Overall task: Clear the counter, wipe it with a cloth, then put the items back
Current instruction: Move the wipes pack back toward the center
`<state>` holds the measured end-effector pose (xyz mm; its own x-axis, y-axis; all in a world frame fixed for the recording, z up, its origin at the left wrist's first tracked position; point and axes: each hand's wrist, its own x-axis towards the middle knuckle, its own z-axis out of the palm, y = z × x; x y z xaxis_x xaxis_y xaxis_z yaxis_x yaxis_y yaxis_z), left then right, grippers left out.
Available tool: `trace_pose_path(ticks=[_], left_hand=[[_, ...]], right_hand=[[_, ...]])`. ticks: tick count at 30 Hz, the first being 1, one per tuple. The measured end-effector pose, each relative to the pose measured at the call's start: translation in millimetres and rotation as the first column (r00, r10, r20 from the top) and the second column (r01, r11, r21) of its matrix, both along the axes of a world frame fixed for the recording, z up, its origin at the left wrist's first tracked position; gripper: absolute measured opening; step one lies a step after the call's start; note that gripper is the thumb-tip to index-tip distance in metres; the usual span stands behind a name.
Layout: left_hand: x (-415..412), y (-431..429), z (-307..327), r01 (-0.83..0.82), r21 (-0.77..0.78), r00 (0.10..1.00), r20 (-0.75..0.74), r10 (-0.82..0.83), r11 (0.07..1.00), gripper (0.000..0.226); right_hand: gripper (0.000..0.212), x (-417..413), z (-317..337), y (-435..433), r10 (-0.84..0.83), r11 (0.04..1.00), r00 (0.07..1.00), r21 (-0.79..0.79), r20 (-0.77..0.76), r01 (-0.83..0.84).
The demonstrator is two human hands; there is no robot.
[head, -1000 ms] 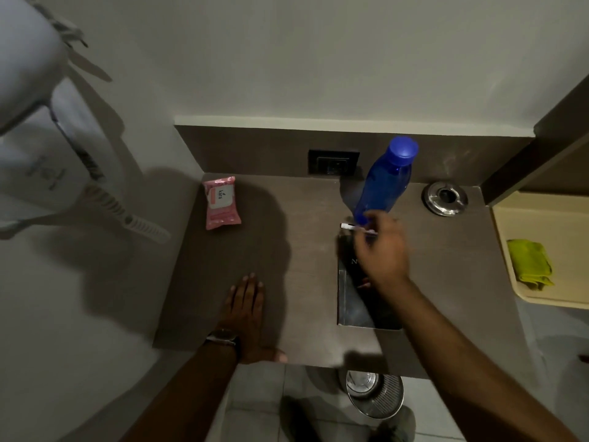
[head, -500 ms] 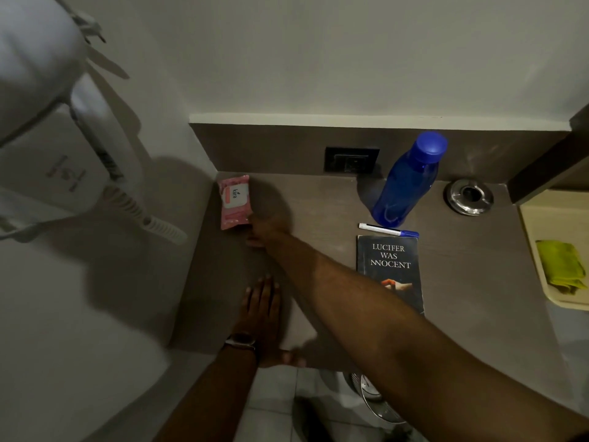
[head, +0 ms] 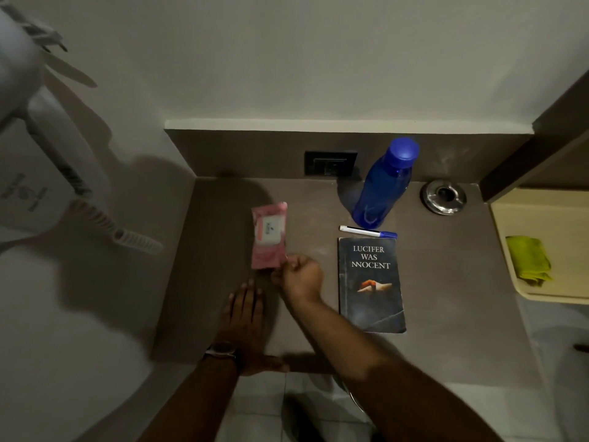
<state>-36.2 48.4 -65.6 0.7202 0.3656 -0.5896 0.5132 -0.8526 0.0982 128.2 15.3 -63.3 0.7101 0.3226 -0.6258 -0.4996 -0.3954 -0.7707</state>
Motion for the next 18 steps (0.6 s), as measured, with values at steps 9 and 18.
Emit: trace_pose_path(ticks=[9, 18], left_hand=[[-1.5, 1.2, -5.3, -0.037, -0.003, 0.999, 0.028, 0.037, 0.999, 0.17], [-5.0, -0.2, -13.0, -0.025, 0.034, 0.998, 0.056, 0.023, 0.999, 0.169]], right_hand=[[0.027, -33.9, -24.7, -107.8, -0.176, 0.982, 0.984, -0.076, -0.03, 0.173], [0.026, -21.0, -15.7, -137.1, -0.074, 0.996, 0.997, -0.057, -0.018, 0.073]])
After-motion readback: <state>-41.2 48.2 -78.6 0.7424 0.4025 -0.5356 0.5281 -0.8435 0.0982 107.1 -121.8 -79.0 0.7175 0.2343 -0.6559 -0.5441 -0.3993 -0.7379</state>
